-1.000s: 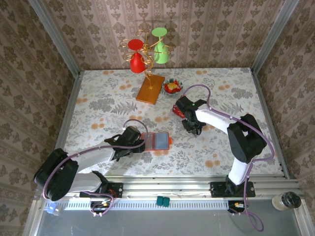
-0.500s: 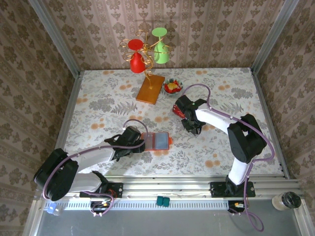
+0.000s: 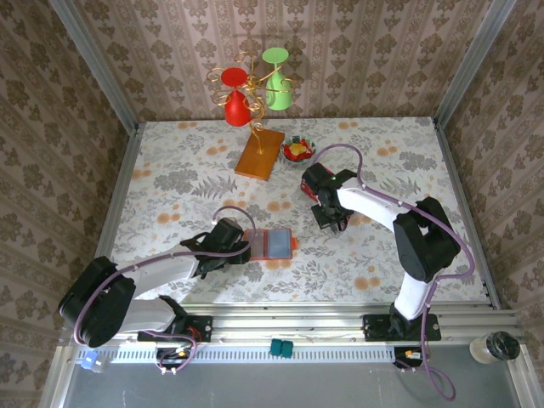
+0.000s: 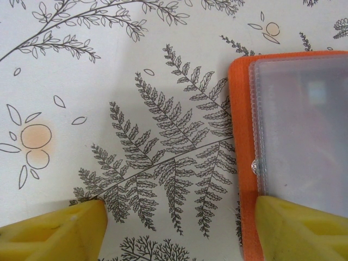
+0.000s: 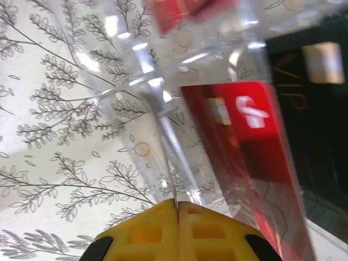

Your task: Put the credit cards into the card holder

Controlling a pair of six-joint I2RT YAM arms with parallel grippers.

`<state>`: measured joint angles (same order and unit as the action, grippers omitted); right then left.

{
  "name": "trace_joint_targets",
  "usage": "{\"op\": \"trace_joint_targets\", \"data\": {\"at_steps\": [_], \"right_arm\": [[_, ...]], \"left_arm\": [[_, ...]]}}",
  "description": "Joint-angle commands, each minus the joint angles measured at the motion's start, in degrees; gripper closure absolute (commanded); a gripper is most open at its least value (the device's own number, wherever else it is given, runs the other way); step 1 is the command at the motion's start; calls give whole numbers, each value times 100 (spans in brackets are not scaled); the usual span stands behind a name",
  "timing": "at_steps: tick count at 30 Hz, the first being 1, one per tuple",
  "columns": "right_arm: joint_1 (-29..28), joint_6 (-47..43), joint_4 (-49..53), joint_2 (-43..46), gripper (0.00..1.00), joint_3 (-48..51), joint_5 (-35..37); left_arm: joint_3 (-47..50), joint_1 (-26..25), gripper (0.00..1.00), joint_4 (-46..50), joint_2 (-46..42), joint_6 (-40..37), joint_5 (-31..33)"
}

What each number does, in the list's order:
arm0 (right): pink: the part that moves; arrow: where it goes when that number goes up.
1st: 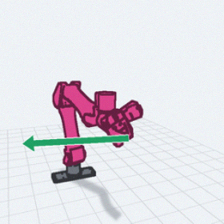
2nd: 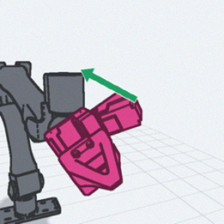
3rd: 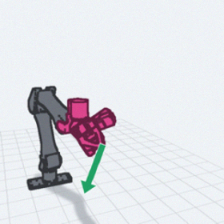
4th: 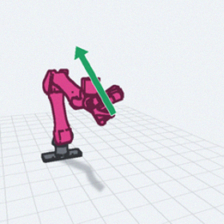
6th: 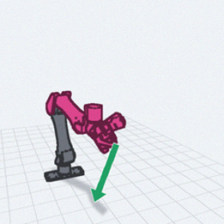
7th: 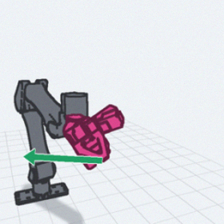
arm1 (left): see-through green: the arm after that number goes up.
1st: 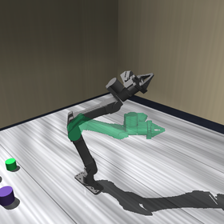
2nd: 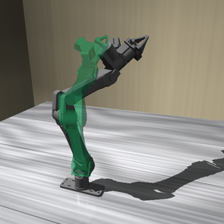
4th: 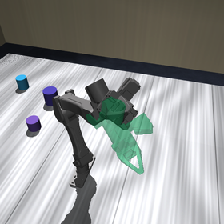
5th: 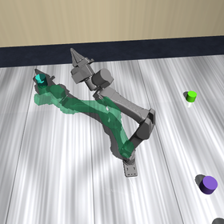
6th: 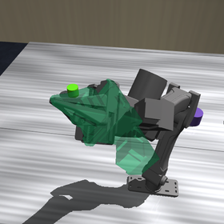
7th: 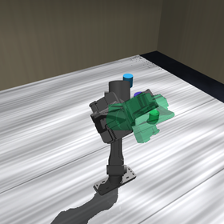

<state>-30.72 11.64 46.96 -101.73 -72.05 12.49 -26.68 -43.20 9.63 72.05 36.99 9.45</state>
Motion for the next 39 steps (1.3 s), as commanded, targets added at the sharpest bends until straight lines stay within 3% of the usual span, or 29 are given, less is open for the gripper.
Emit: {"op": "trace_joint_targets", "data": {"at_steps": [1, 11, 15, 19, 24, 39], "right_arm": [[-32, -113, 232, 131, 96, -214, -95], [-404, -58, 666, 597, 100, -871, -223], [-680, 264, 580, 639, 100, -1091, -641], [-869, 964, -107, 693, 100, -924, -1481], [-898, 2282, -1951, 726, 100, 42, -2743], [-1285, 3286, -3234, 26, 100, 643, -3060]], "left_arm": [[-22, -30, 27, 74, 125, -9, -40], [-28, -30, 27, 83, 90, 5, -35], [-13, -31, 27, 115, 39, 18, -24], [-3, -30, 27, 148, -29, 27, -5], [-13, -30, 27, 179, -51, 18, -5], [-57, -25, 27, 259, -129, 18, 3]]}}
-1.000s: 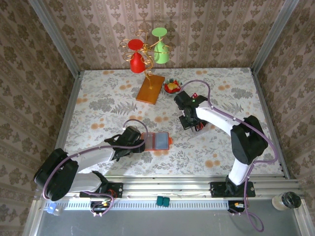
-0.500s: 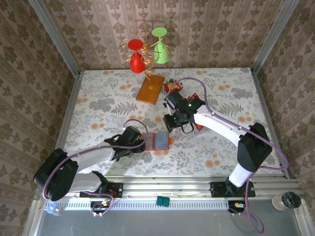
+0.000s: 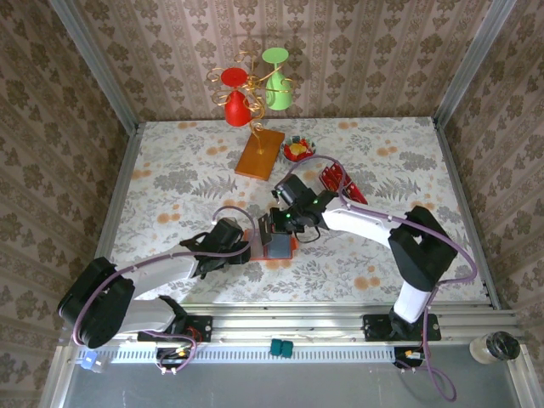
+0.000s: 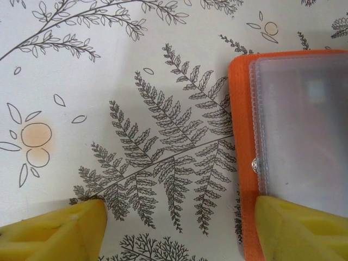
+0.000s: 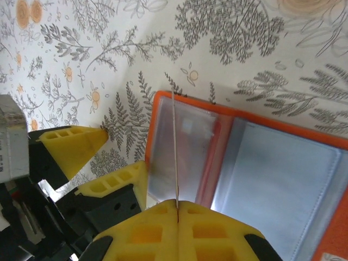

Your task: Put the credit cards into the card holder

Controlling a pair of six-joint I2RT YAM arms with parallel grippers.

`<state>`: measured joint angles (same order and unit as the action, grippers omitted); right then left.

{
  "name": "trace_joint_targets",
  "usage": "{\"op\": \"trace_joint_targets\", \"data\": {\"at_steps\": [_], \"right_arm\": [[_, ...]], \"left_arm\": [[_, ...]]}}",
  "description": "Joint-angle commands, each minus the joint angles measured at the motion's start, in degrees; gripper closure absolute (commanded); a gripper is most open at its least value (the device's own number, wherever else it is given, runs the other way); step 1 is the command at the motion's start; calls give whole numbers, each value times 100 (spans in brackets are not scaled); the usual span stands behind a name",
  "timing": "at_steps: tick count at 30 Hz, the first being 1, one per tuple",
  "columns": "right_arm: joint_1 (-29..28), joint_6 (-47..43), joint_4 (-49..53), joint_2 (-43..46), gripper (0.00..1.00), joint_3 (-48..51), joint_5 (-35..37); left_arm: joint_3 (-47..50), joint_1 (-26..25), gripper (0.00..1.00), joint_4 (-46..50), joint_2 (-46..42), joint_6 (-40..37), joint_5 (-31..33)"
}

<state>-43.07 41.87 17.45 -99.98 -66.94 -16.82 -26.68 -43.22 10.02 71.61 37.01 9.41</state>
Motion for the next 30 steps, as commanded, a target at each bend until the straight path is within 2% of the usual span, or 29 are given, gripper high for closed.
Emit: {"op": "trace_joint_targets", "data": {"at_steps": [1, 9, 15, 30], "right_arm": [[-60, 282, -324, -187, 100, 166, -144], [-102, 357, -528, -461, 100, 341, -155], [-103, 375, -594, -524, 100, 415, -174], [-97, 427, -684, -526, 100, 493, -212]], "left_arm": [[-66, -27, 27, 234, -86, 16, 16], [-161, -28, 26, 444, -271, -10, 104], [-213, -20, 21, 494, -490, 59, 124], [-348, -72, 21, 157, 183, -38, -43]]}}
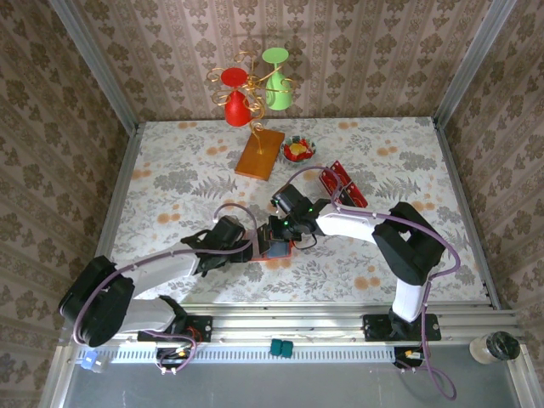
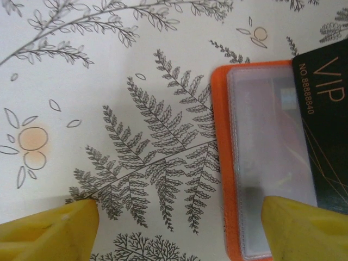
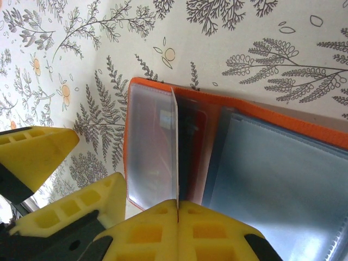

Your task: Put the credit cards into the card holder

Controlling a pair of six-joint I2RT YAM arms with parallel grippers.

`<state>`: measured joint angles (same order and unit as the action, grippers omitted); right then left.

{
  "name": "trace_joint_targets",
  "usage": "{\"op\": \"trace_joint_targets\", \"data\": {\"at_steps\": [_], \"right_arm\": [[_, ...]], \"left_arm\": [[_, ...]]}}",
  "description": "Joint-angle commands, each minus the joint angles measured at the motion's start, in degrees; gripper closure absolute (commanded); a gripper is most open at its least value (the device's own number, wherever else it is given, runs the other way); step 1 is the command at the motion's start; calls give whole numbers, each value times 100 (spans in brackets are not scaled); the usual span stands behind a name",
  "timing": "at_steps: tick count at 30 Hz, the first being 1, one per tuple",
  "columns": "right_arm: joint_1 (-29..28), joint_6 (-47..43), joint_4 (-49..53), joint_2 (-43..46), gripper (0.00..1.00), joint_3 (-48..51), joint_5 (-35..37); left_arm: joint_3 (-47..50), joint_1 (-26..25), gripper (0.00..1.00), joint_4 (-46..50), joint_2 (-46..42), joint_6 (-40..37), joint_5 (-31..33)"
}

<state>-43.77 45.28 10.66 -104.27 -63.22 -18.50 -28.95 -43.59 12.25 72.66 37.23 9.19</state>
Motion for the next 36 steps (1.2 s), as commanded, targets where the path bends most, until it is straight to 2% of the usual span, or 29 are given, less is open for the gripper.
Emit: {"op": "trace_joint_targets", "data": {"at_steps": [1, 6, 12, 17, 27, 36], "right_arm": [[-27, 89, -11, -95, 100, 131, -48], [-20, 73, -12, 41, 100, 149, -75], [159, 138, -257, 622, 100, 435, 17], [254, 358, -881, 926, 100, 952, 214], [259, 892, -2509, 972, 100, 1859, 418], [263, 964, -2885, 934, 100, 1980, 441]], "left_arm": [[-103, -45, 20, -81, 114, -58, -23], [7, -86, 20, -100, 144, -24, 29], [81, -123, 21, -107, 150, 12, 64], [91, -151, 21, -66, 143, 29, 100], [108, -209, 21, 5, 99, 74, 161], [126, -222, 21, 40, 88, 112, 195]]}}
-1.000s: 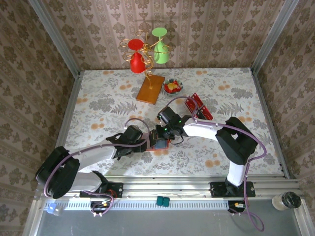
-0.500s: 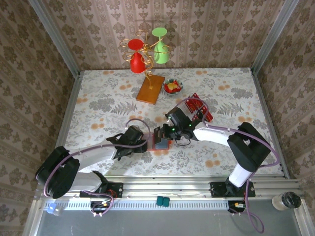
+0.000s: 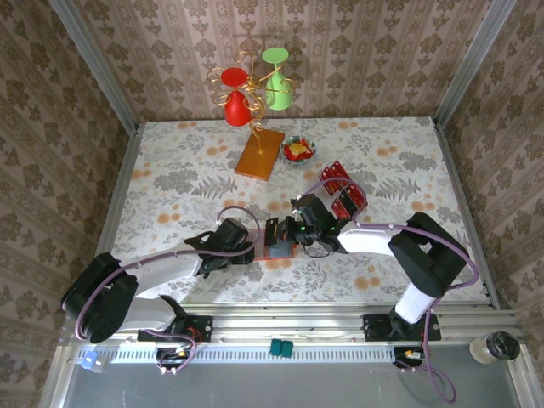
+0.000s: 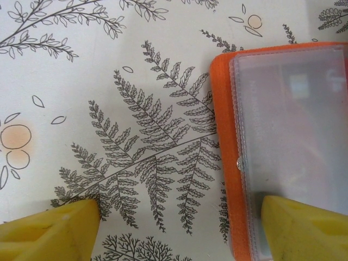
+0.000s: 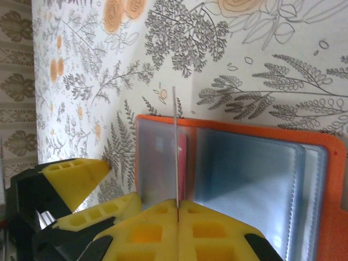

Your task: Put the credit cards into the card holder

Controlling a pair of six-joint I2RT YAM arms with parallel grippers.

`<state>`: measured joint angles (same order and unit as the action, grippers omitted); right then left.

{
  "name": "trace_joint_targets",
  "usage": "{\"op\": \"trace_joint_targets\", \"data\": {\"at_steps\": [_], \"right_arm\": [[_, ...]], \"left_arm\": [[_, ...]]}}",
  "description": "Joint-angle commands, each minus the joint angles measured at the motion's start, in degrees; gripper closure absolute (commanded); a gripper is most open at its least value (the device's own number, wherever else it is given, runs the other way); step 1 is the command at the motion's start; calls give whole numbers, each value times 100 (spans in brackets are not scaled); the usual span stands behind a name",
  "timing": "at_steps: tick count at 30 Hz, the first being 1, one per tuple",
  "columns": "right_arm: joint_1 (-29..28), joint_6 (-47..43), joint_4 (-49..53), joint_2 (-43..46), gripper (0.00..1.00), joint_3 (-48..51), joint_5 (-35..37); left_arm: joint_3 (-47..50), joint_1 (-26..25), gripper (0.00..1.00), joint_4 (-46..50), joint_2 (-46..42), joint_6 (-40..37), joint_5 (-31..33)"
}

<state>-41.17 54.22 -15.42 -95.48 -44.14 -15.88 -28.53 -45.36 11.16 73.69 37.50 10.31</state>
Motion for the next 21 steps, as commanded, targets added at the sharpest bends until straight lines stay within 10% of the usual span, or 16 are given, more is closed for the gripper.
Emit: {"op": "trace_joint_targets", "data": {"at_steps": [1, 21], "right_arm": [[3, 72, -299, 69, 100, 91, 196], [3, 156, -607, -150, 100, 246, 292]], "left_arm": [[85, -44, 21, 150, -13, 89, 88], [120, -43, 24, 208, -70, 88, 120]]}}
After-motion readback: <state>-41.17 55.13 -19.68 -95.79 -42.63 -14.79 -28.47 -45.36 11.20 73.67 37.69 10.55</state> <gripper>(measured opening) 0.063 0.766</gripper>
